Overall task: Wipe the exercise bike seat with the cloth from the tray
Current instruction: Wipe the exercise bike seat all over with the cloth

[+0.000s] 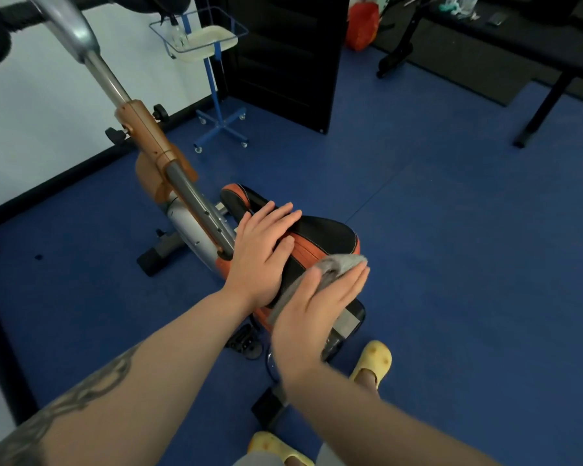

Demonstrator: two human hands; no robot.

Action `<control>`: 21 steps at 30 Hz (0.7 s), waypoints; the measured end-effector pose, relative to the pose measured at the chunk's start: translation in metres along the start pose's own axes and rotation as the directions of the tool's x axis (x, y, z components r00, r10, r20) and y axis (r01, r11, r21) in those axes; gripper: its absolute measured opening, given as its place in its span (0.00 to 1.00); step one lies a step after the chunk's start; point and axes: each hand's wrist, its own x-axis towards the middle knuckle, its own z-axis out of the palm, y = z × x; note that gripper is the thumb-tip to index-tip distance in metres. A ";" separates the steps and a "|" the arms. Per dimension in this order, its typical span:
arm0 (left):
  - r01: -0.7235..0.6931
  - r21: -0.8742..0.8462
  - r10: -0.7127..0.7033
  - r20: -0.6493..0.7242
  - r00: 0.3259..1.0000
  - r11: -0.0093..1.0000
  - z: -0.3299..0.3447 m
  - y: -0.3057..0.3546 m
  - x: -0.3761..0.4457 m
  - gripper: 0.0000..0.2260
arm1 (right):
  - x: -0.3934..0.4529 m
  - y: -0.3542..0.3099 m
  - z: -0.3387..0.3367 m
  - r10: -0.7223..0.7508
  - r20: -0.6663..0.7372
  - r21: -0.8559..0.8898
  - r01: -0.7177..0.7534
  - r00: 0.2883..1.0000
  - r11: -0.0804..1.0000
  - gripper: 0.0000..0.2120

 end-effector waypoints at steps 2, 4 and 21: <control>0.005 -0.001 -0.005 -0.005 1.000 1.000 0.000 0.001 0.000 0.19 | 0.043 -0.004 -0.001 0.101 -0.039 0.020 -0.100 0.994 0.995 0.28; 0.006 -0.013 -0.006 -0.014 1.000 1.000 0.000 0.002 0.000 0.19 | 0.078 -0.011 -0.005 0.152 -0.023 -0.023 -0.153 0.988 0.988 0.27; -0.005 -0.018 0.005 -0.015 1.000 1.000 0.000 0.000 0.000 0.19 | 0.027 -0.016 -0.006 0.086 -0.029 -0.013 -0.087 0.996 0.996 0.29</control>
